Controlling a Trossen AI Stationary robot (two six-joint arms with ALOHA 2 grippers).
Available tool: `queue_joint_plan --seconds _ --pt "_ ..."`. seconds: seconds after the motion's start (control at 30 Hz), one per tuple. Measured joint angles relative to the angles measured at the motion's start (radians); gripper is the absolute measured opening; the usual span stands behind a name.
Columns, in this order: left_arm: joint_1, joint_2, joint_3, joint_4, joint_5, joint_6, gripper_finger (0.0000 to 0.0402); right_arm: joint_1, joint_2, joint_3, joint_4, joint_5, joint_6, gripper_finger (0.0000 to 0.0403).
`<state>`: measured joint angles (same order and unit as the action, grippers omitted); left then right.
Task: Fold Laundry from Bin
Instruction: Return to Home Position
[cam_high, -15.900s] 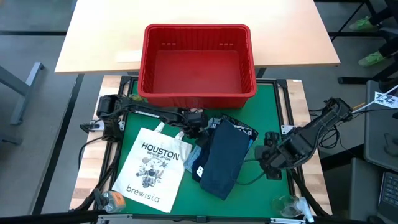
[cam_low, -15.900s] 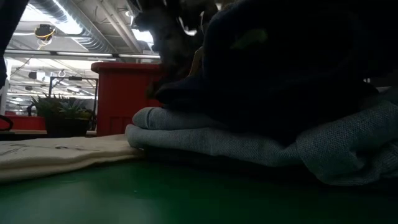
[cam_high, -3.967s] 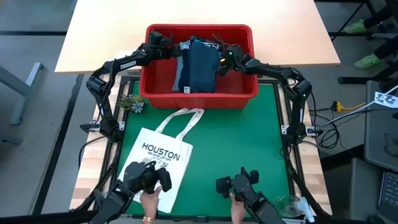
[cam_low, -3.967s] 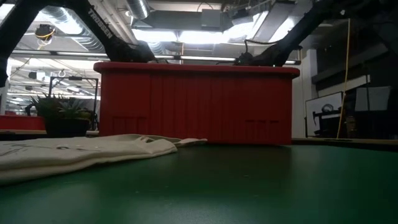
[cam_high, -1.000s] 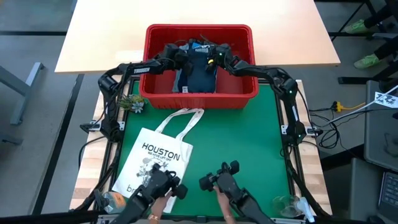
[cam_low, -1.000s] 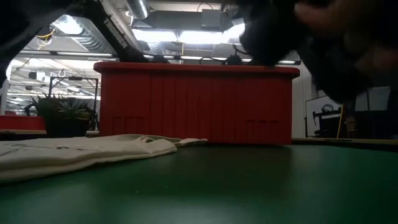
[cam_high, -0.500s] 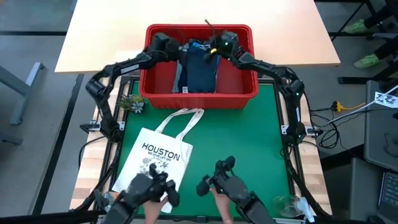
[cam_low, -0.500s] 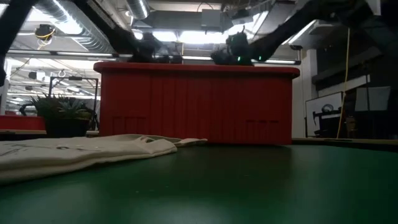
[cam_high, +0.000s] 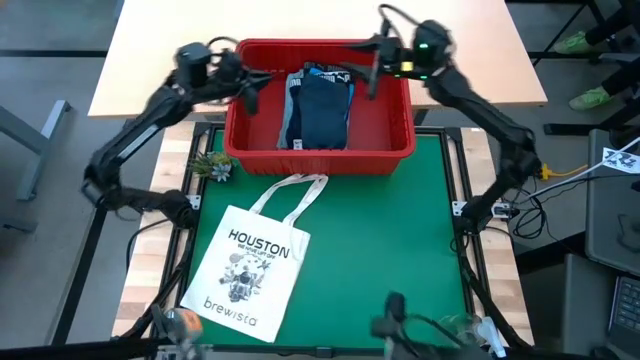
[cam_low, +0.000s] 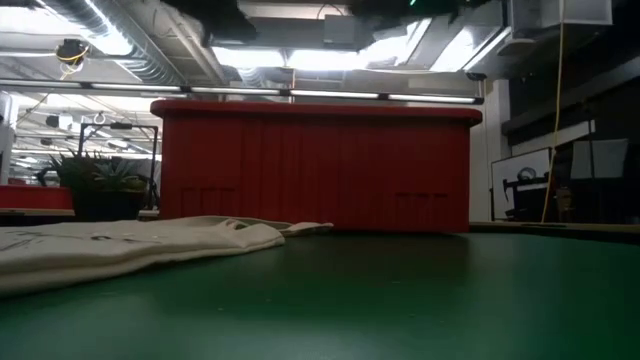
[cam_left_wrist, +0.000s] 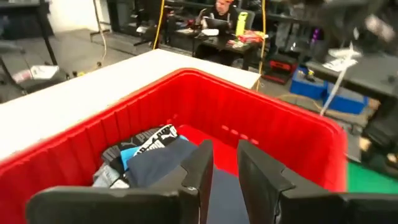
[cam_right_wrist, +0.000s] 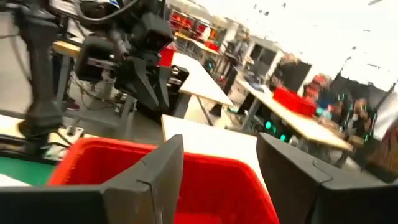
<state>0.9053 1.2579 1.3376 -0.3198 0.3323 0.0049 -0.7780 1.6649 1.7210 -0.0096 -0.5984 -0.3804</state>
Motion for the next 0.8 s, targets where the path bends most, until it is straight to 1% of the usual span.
queue_joint_plan --seconds 0.1,0.17,0.33,0.4,0.43,0.5,0.6,0.73,0.8 --pt "-0.025 -0.118 0.000 -0.139 -0.014 0.039 0.0070 0.014 -0.098 0.001 -0.111 -0.011 -0.056 0.0189" --pt "-0.043 -0.192 0.000 -0.230 -0.045 0.042 0.0063 0.028 -0.159 0.001 -0.215 0.018 -0.109 0.0163" --pt "-0.099 -0.386 0.000 -0.419 -0.158 0.030 0.0024 0.109 -0.314 0.000 -0.479 0.144 -0.208 0.0062" --pt "-0.123 -0.450 0.000 -0.493 -0.166 0.008 0.0007 0.158 -0.363 0.000 -0.573 0.202 -0.229 0.0021" --pt "-0.138 -0.480 -0.008 -0.514 -0.160 -0.004 0.0004 0.188 -0.381 -0.002 -0.612 0.230 -0.232 0.0011" --pt "-0.174 -0.540 -0.047 -0.509 -0.136 -0.044 0.0005 0.259 -0.418 -0.034 -0.643 0.288 -0.232 0.0014" --pt "-0.234 -0.610 -0.158 -0.432 -0.131 -0.128 0.0006 0.381 -0.466 -0.130 -0.612 0.393 -0.225 0.0035" --pt "-0.312 -0.682 -0.361 -0.310 -0.135 -0.208 0.0002 0.548 -0.503 -0.325 -0.463 0.583 -0.159 0.0042" --pt "-0.356 -0.714 -0.473 -0.220 -0.134 -0.245 0.0003 0.617 -0.512 -0.430 -0.378 0.641 -0.136 0.0043"
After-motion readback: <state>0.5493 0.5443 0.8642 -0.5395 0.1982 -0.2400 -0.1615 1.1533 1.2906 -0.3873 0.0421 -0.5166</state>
